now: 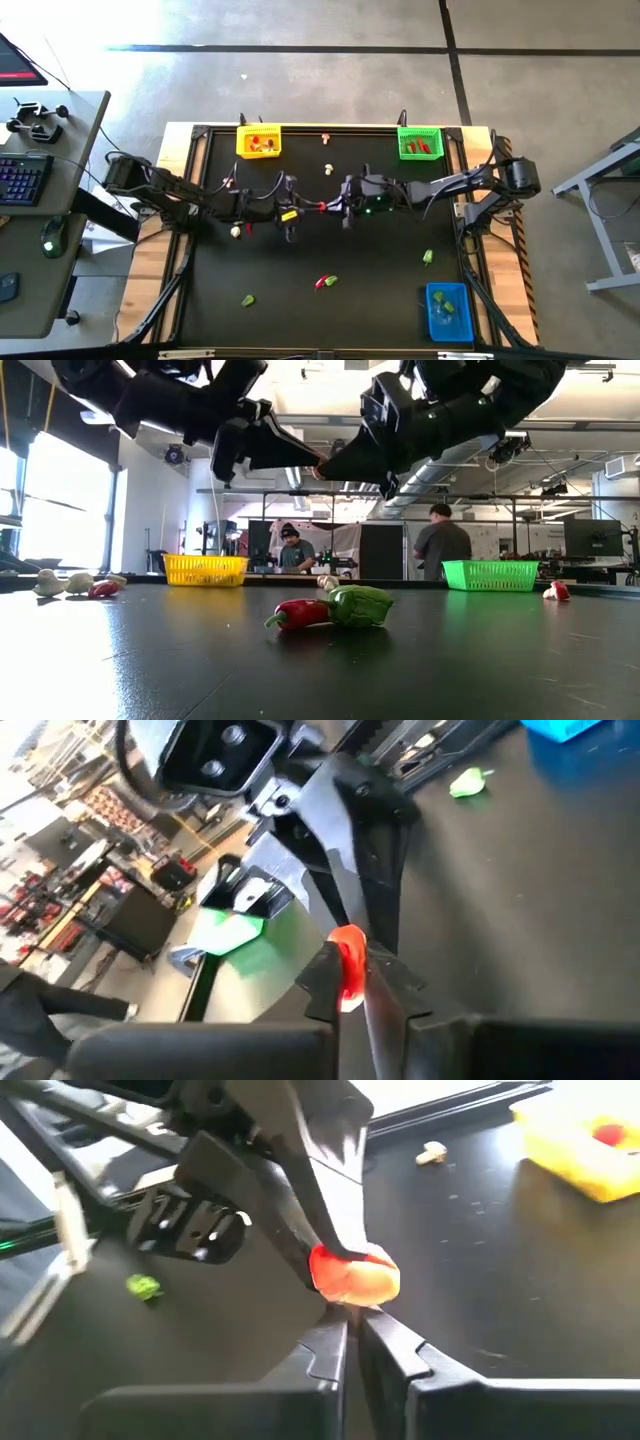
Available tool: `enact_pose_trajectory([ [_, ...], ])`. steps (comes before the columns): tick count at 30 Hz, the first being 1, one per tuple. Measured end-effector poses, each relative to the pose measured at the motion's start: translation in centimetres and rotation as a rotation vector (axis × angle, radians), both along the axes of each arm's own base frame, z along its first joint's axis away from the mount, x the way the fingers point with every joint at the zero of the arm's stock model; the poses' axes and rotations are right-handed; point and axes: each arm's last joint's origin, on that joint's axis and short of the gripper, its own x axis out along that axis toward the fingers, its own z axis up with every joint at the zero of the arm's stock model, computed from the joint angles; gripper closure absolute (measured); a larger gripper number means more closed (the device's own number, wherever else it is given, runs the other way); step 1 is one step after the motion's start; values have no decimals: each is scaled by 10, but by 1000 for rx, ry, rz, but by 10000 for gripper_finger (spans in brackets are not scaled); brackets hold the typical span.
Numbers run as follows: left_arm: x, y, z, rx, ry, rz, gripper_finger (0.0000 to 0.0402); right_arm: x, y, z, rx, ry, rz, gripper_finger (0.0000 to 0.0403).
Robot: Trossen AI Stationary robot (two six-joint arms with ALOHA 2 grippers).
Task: Sort produce into baskets
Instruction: Put the brown mushroom into the yellow bin
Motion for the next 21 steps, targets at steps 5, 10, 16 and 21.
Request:
enact_pose_trajectory([
  [5, -8, 12, 10, 35, 6, 134, 397, -3, -6, -6, -39, 69, -98, 332],
  [10, -25, 32, 24, 19, 31, 290, 397, -4, -13, -8, -58, 96, -158, 268],
  [16, -57, 74, 31, -63, 84, 644, 398, -6, -21, -10, -83, 116, -177, 229],
  [21, -81, 120, 27, -183, 92, 893, 398, -6, -24, -10, -84, 117, -188, 225],
])
